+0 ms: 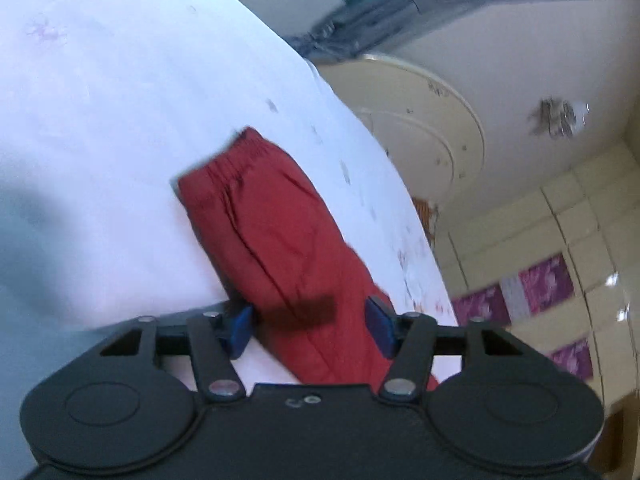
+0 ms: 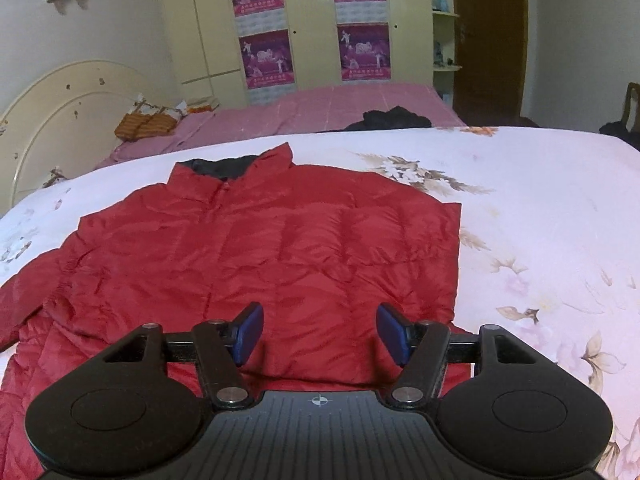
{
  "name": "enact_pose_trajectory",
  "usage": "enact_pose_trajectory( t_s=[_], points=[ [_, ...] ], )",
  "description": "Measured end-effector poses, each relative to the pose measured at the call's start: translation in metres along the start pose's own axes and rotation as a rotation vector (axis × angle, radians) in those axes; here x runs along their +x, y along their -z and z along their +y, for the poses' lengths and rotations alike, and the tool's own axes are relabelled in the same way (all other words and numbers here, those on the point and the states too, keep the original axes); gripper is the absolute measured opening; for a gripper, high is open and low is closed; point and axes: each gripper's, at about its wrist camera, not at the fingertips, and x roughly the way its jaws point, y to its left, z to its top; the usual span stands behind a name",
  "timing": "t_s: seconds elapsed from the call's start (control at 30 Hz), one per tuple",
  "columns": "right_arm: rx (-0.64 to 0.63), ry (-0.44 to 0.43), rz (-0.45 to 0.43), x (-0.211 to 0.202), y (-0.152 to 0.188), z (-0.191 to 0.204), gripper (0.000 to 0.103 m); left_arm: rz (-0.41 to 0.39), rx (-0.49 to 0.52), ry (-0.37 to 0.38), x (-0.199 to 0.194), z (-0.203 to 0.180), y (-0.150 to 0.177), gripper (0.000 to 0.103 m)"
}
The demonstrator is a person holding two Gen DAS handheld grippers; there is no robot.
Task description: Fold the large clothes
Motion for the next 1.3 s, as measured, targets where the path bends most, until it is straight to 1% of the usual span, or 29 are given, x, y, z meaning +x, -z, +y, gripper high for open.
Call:
enact_pose_trajectory(
  t_s=[0.13, 0.17, 0.2, 0.23, 0.27, 0.3, 0.33, 0.37, 0.4, 0.47, 0.5, 0.57, 0.67, 0.73, 0.8, 0.87, 0.93, 1.07, 1.2, 1.3],
  points=[
    [0.043, 0.028, 0.002, 0.002, -0.004, -0.004, 0.063, -0.010, -0.024, 0.007, 0.007, -0.001, -0.007, 0.055],
    [0.058, 0.032, 0.001, 0.002, -0.005, -0.005, 0.063, -0.007, -0.024, 0.005, 0.009, -0.002, -0.008, 0.051],
    [0.068, 0.037, -0.002, 0.001, -0.005, -0.006, 0.063, 0.001, -0.002, -0.009, 0.008, -0.004, -0.009, 0.045],
    [0.071, 0.045, -0.004, 0.001, -0.006, -0.007, 0.063, 0.017, 0.039, -0.037, 0.010, -0.008, -0.009, 0.021],
    [0.074, 0.049, -0.004, 0.000, -0.005, -0.007, 0.063, 0.039, 0.056, -0.052, 0.014, -0.009, -0.011, 0.009],
    [0.079, 0.052, -0.006, 0.000, -0.006, -0.008, 0.063, 0.047, 0.055, -0.053, 0.015, -0.009, -0.012, 0.009],
    [0.083, 0.057, -0.007, -0.001, -0.006, -0.008, 0.063, 0.035, 0.081, -0.044, 0.013, -0.016, -0.013, 0.008],
    [0.086, 0.061, -0.010, -0.002, -0.005, -0.008, 0.063, 0.020, 0.140, -0.031, 0.010, -0.028, -0.011, 0.008],
    [0.092, 0.065, -0.015, -0.003, -0.005, -0.008, 0.063, 0.014, 0.203, -0.007, 0.007, -0.042, -0.007, 0.008],
    [0.107, 0.070, -0.019, -0.005, -0.005, -0.010, 0.063, 0.015, 0.306, 0.072, 0.003, -0.072, 0.006, 0.008],
    [0.111, 0.072, -0.022, -0.006, -0.006, -0.010, 0.063, 0.030, 0.367, 0.114, 0.005, -0.091, 0.016, 0.008],
    [0.121, 0.077, -0.025, -0.007, -0.006, -0.011, 0.063, 0.092, 0.491, 0.193, 0.010, -0.128, 0.043, 0.008],
    [0.152, 0.079, -0.029, -0.006, -0.007, -0.015, 0.063, 0.224, 0.696, 0.295, 0.017, -0.183, 0.106, 0.008],
    [0.191, 0.074, -0.036, -0.007, -0.008, -0.018, 0.063, 0.328, 0.845, 0.331, 0.020, -0.215, 0.159, 0.008],
    [0.215, 0.065, -0.044, -0.009, -0.010, -0.019, 0.063, 0.419, 0.954, 0.359, 0.022, -0.235, 0.208, 0.008],
    [0.228, 0.056, -0.050, -0.011, -0.011, -0.021, 0.063, 0.497, 1.030, 0.385, 0.021, -0.250, 0.253, 0.008],
    [0.247, 0.041, -0.051, -0.012, -0.012, -0.025, 0.063, 0.550, 1.099, 0.404, 0.020, -0.259, 0.288, 0.008],
    [0.292, 0.033, -0.057, -0.015, -0.011, -0.039, 0.063, 0.625, 1.234, 0.468, 0.004, -0.274, 0.348, 0.008],
    [0.333, 0.035, -0.056, -0.017, -0.008, -0.061, 0.063, 0.673, 1.299, 0.507, -0.003, -0.287, 0.388, 0.008],
    [0.361, 0.044, -0.056, -0.018, -0.006, -0.080, 0.063, 0.695, 1.332, 0.519, -0.003, -0.293, 0.409, 0.008]
  ],
)
